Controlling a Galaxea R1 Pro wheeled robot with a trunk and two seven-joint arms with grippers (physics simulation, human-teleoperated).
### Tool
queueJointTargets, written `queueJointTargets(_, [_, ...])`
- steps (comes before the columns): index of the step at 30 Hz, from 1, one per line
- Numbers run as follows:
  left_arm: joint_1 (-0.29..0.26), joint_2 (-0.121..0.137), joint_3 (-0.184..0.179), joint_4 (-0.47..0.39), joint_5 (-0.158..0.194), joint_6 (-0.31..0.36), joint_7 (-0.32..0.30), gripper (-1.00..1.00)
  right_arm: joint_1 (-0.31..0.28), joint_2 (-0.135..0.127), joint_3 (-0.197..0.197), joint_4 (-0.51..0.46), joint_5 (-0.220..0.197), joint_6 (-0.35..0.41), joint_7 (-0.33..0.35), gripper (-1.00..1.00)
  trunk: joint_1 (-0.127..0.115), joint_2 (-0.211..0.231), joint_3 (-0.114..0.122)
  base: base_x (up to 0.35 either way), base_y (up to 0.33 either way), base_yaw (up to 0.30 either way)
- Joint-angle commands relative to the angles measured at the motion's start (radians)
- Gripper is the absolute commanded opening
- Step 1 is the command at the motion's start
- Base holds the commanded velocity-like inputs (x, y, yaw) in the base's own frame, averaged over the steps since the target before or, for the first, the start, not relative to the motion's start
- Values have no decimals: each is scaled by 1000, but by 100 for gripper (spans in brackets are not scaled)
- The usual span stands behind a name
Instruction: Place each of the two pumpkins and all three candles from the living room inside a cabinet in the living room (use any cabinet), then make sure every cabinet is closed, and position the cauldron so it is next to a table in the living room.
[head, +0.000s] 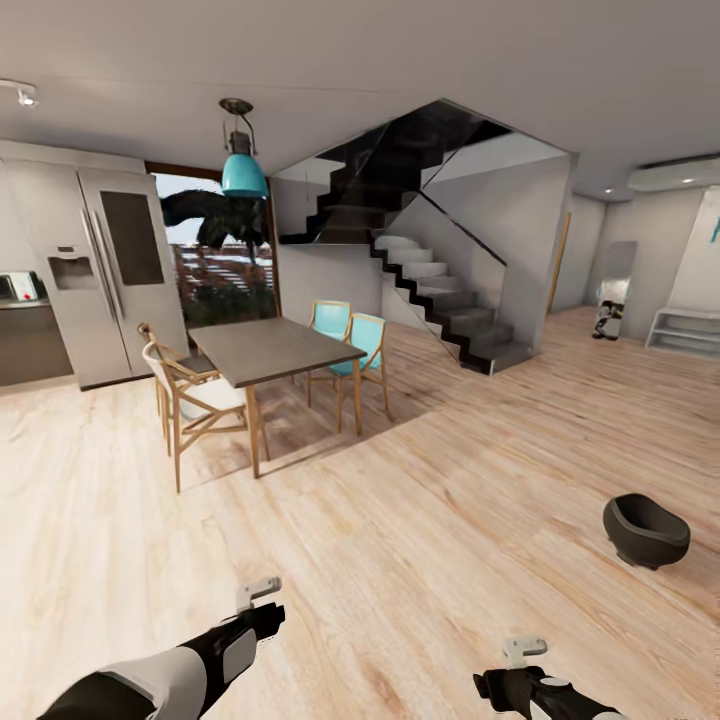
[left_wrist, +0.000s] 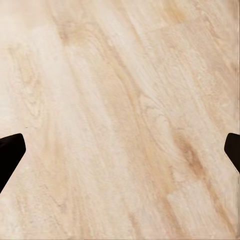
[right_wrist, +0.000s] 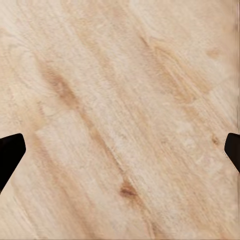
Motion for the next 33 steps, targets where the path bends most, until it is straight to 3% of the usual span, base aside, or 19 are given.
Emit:
queueJointTargets(1, [-2, -1, -8, 4, 7, -6, 0, 100, -1, 0, 8, 1, -5, -3, 3, 100, 1, -1, -1, 336, 89, -296])
queueJointTargets(33, [-2, -1, -8, 4, 7, -6, 0, 100, -1, 0, 8, 1, -5, -3, 1, 100, 1, -1, -1, 336, 89, -295])
